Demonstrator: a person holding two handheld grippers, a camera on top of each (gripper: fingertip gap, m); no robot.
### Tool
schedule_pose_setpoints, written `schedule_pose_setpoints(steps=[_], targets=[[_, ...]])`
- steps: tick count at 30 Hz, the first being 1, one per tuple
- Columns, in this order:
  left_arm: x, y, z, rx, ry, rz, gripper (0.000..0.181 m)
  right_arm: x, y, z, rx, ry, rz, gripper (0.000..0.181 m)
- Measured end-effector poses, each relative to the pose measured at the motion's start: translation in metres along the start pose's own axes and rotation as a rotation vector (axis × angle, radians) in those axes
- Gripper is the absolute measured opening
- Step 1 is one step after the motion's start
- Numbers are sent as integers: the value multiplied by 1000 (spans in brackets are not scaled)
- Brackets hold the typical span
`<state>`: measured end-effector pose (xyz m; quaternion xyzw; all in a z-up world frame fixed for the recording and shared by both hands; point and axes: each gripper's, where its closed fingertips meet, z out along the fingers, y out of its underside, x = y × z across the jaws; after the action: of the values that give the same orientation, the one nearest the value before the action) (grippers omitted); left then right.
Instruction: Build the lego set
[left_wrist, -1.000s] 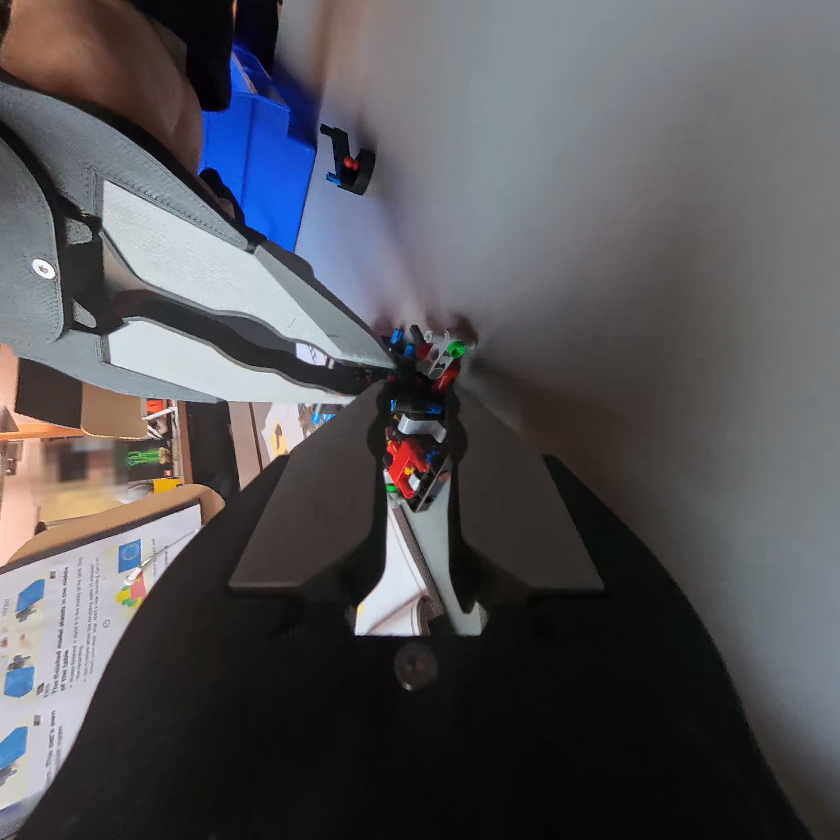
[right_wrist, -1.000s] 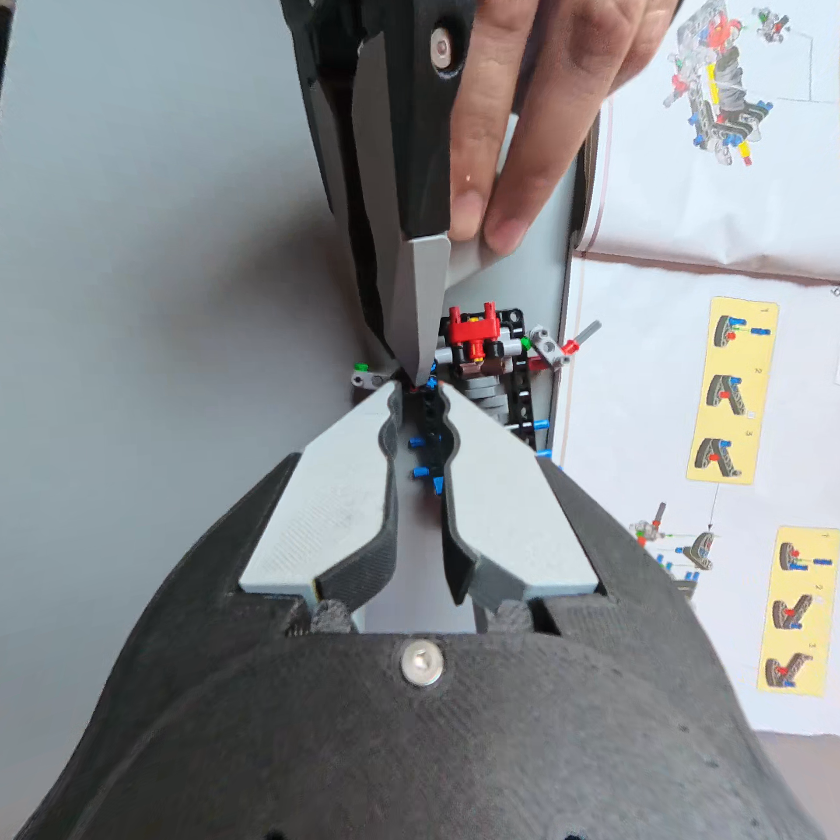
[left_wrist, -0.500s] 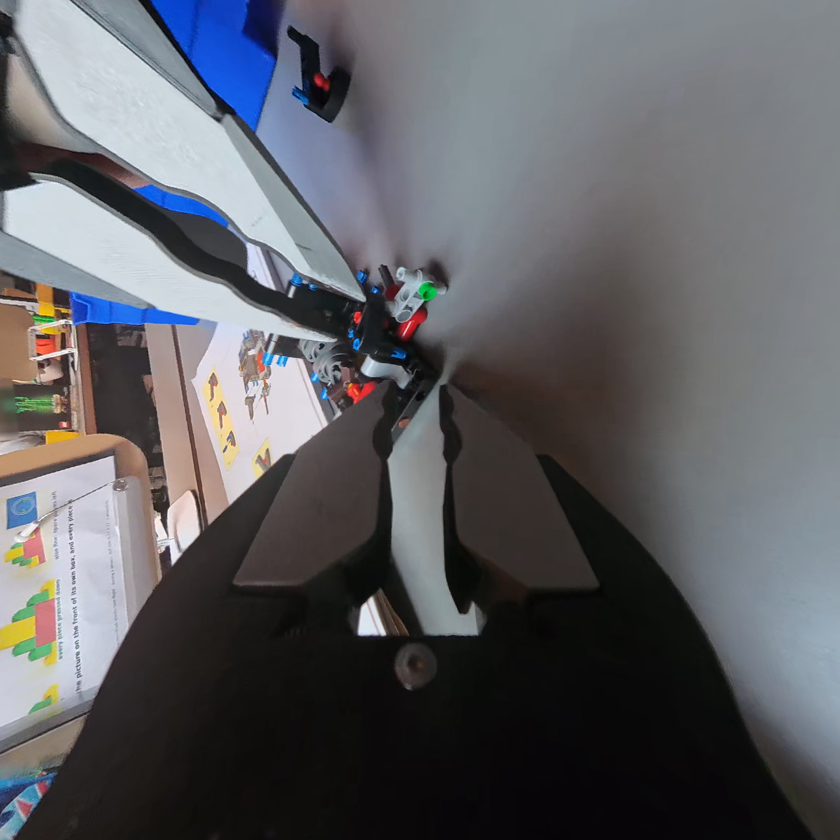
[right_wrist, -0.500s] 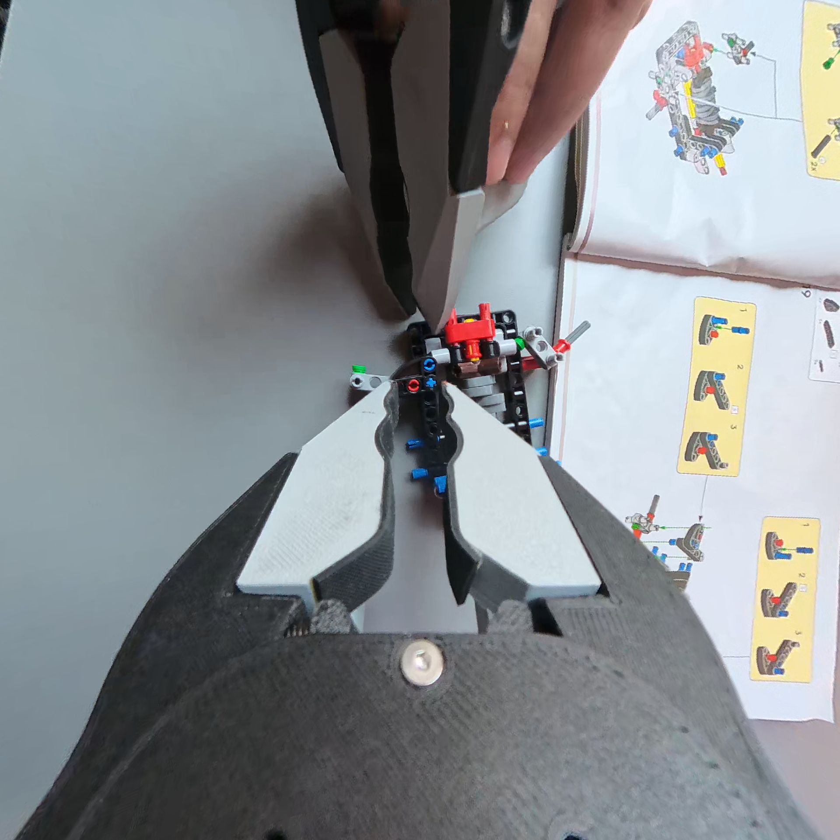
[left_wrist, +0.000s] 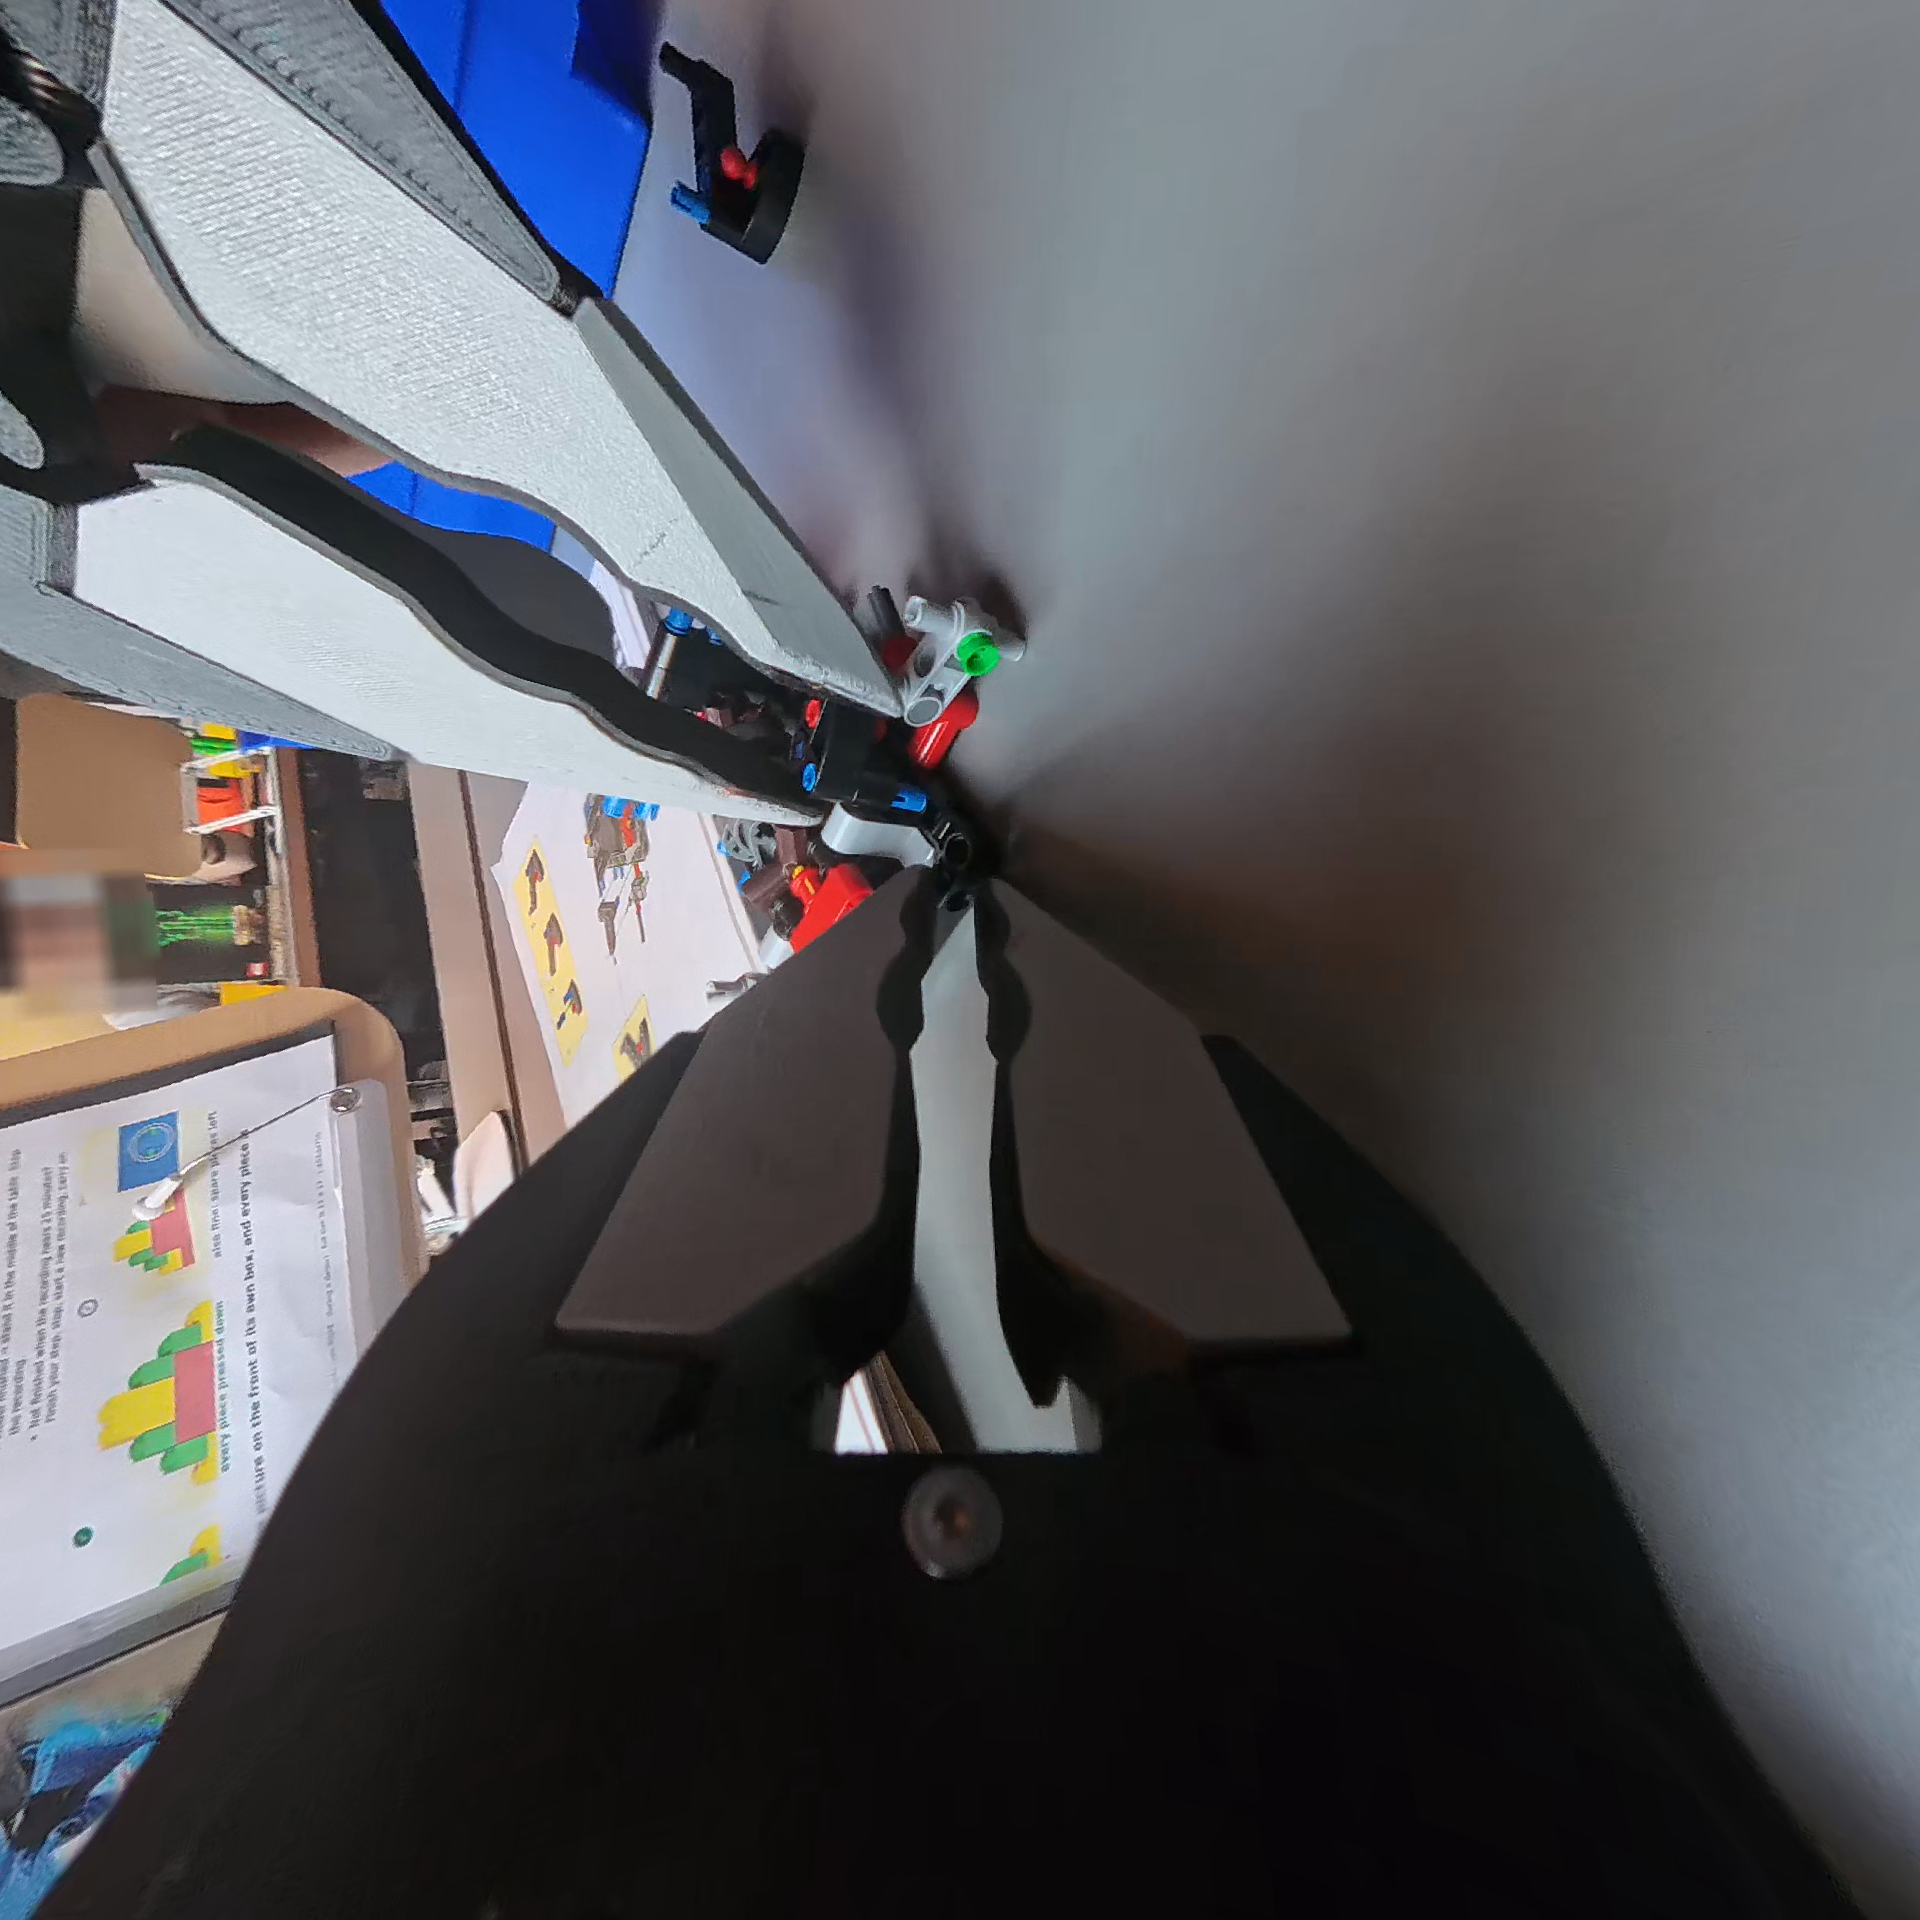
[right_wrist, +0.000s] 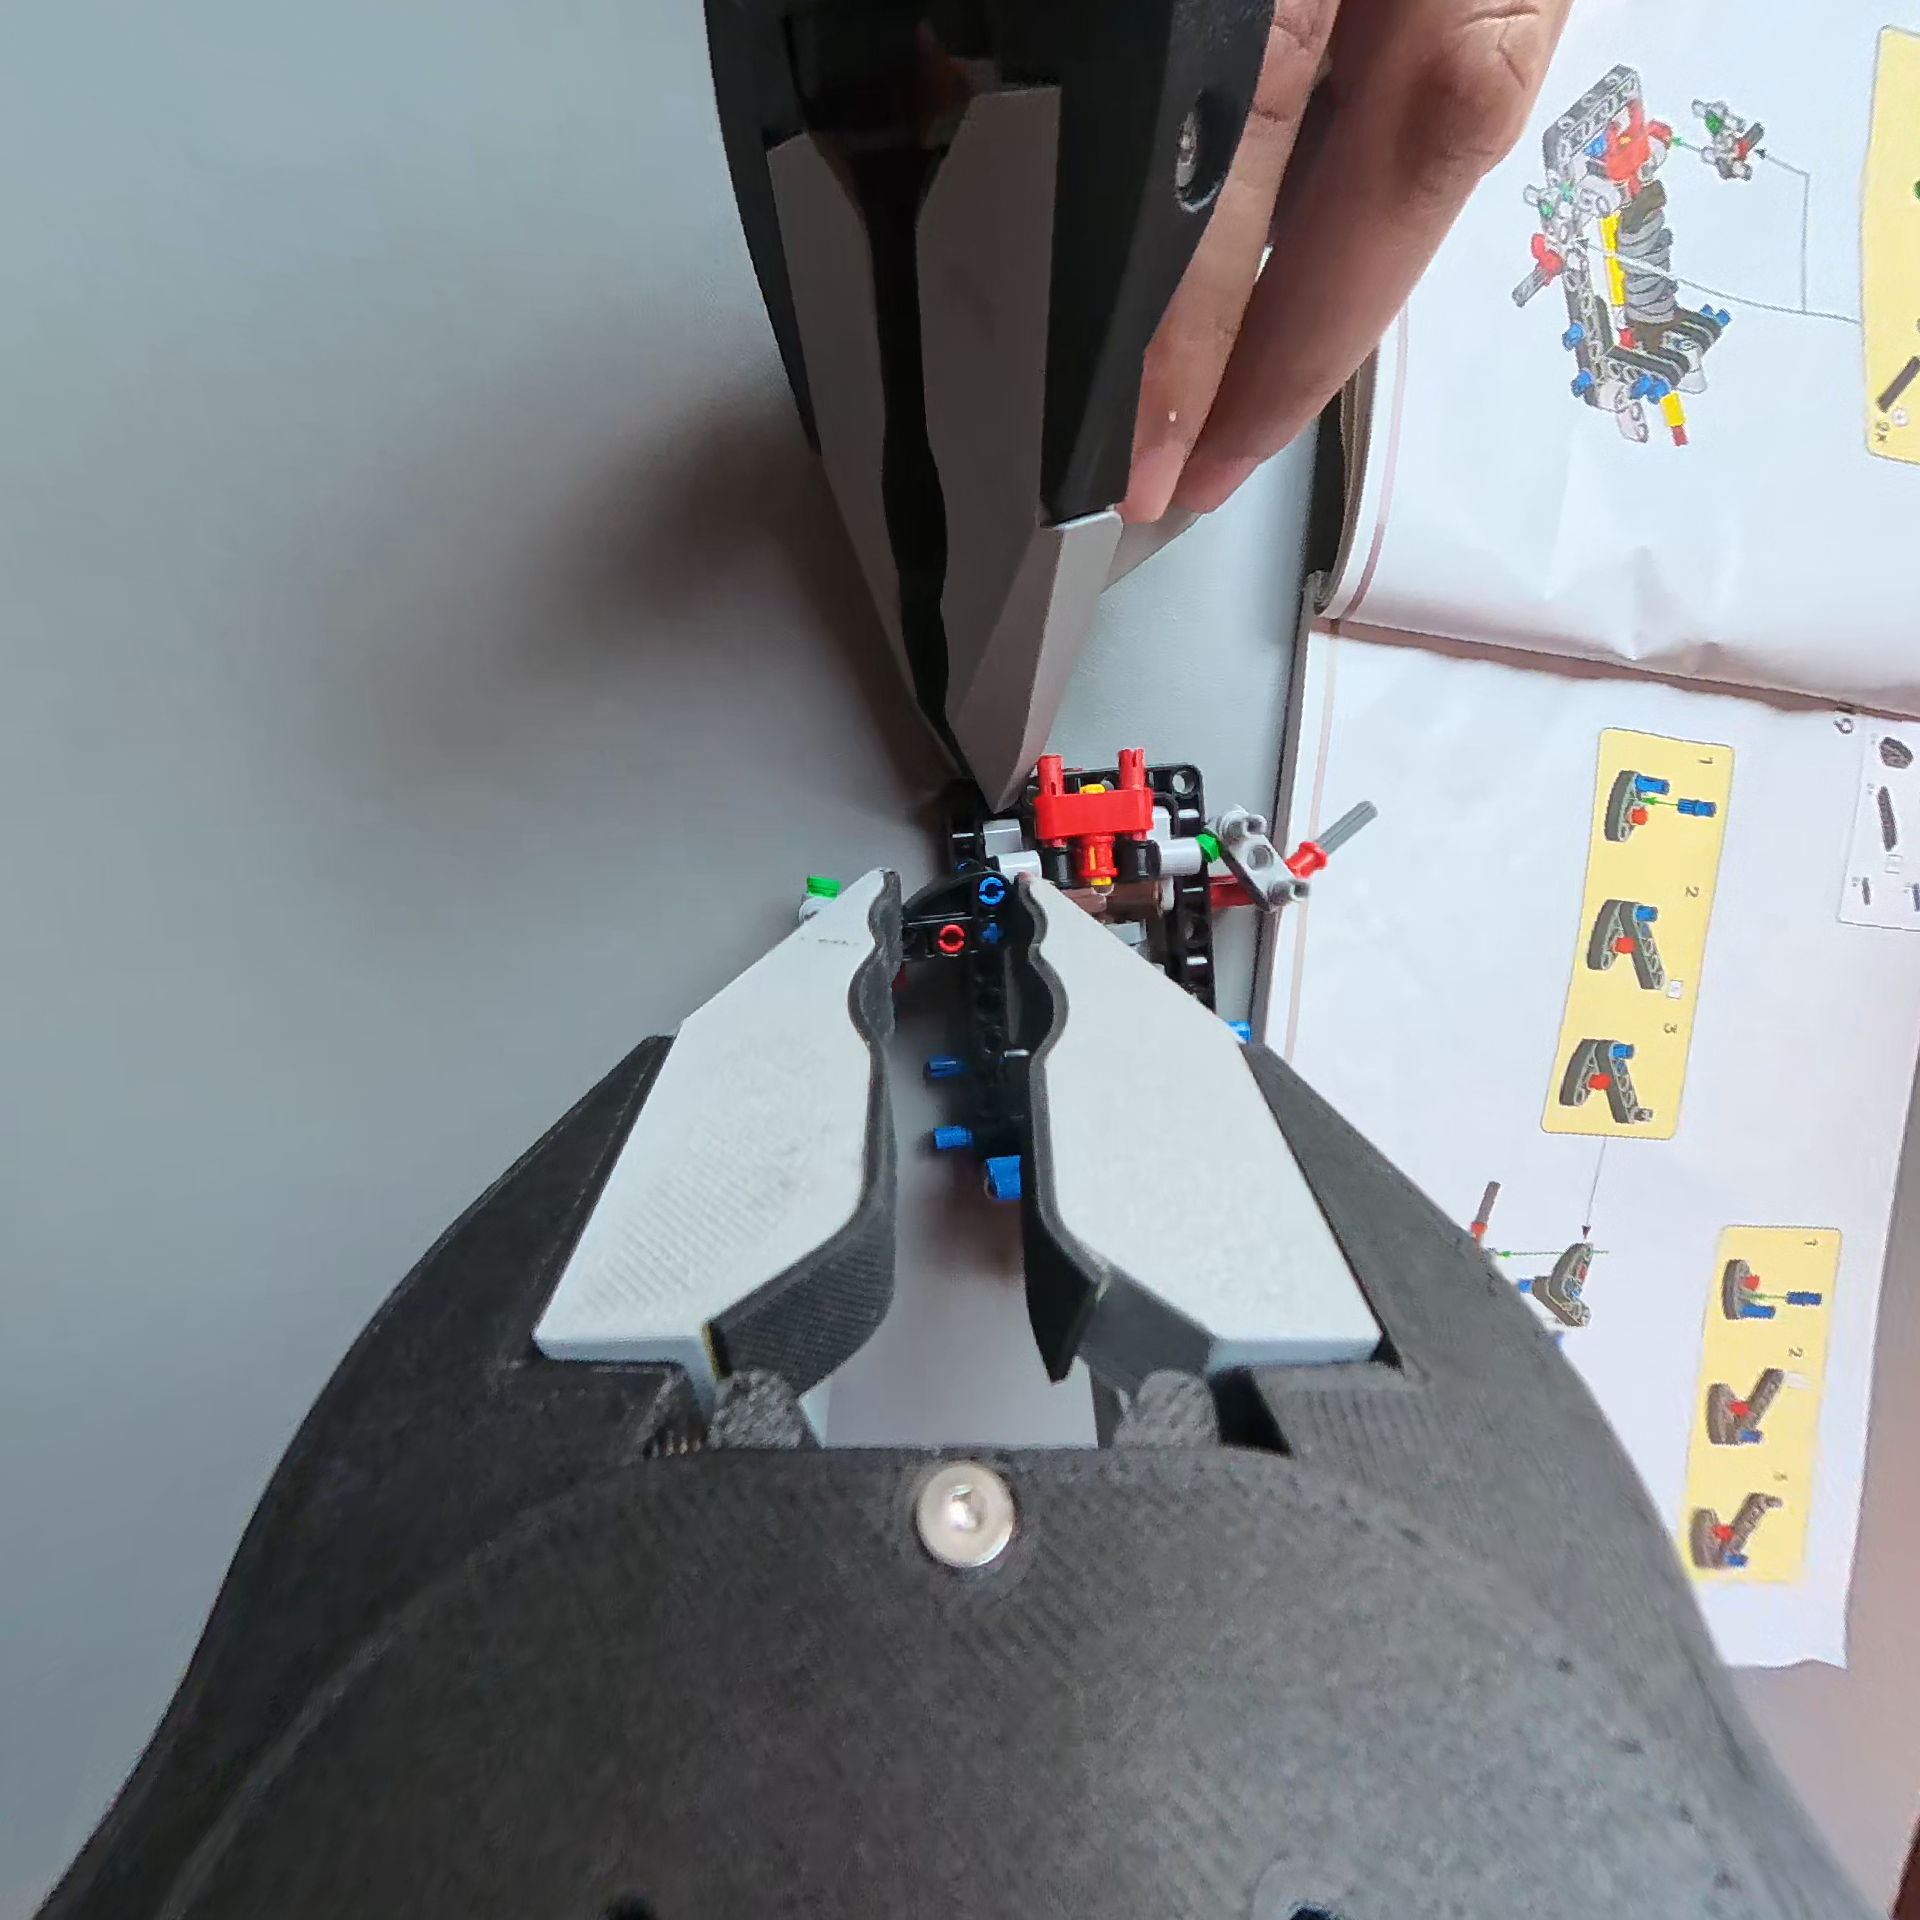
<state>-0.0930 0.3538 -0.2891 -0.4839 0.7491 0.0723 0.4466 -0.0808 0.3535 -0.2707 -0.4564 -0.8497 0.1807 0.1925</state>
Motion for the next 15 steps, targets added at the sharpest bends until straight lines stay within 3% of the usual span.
schedule_pose_setpoints(steps=[8, 15], targets=[[-1, 2, 1, -15, -9, 2, 2, 0, -2, -8, 45, 6, 33, 19], [-1, 2, 1, -11, -8, -10, 1, 0, -2, -4, -35, 6, -2, 17]])
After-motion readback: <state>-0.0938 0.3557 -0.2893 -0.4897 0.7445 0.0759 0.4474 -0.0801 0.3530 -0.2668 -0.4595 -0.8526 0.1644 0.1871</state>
